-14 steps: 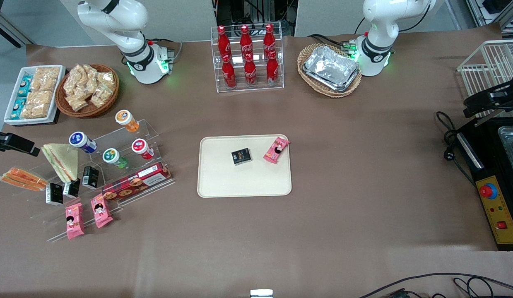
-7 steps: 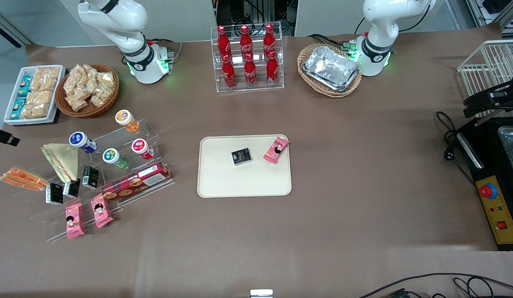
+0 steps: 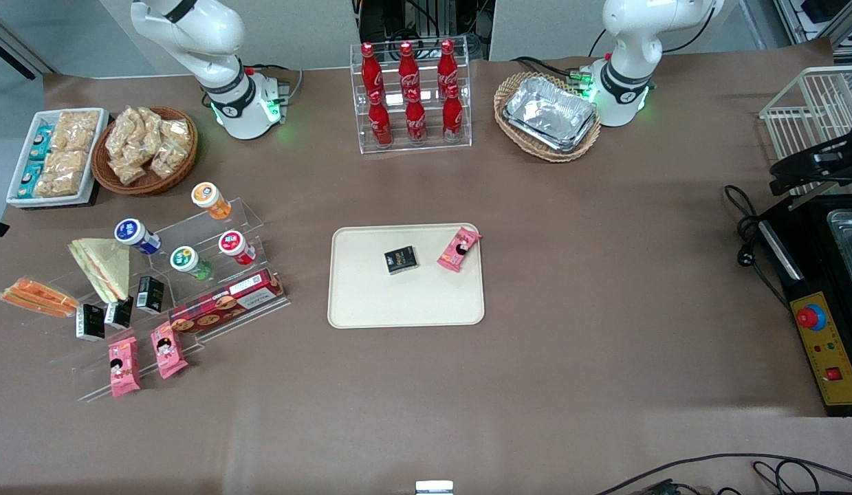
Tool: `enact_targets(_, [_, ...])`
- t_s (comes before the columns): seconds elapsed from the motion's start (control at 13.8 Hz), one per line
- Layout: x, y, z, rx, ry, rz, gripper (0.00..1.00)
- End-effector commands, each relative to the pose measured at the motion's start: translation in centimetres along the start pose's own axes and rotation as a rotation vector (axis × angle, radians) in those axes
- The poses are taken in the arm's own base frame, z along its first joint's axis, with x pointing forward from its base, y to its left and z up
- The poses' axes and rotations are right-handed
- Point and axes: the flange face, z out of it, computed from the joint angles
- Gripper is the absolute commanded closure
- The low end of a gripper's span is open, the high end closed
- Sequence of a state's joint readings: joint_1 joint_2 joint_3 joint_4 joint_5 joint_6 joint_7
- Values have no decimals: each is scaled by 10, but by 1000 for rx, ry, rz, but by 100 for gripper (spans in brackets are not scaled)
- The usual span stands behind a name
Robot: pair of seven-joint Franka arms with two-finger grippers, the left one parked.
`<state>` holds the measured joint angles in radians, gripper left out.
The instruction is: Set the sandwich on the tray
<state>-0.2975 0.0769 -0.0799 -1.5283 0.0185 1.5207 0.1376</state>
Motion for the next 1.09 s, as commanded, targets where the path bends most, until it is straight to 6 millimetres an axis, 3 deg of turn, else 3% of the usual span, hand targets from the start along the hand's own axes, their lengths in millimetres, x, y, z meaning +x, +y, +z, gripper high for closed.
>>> enact_targets(0.0, [8,29,5,-18,38,4,0])
enact_targets(0.15, [25,39,17,-39,65,-142,0])
enact_targets(0.22, [32,51,21,-41,78,-160,0])
enact_targets(0.36, [42,57,27,-33,109,-126,0])
enact_targets(0.44, [48,67,31,-23,125,-54,0])
enact_targets(0.65, [65,69,46,1,152,223,0])
enact_targets(1.02, [85,47,81,151,92,717,0])
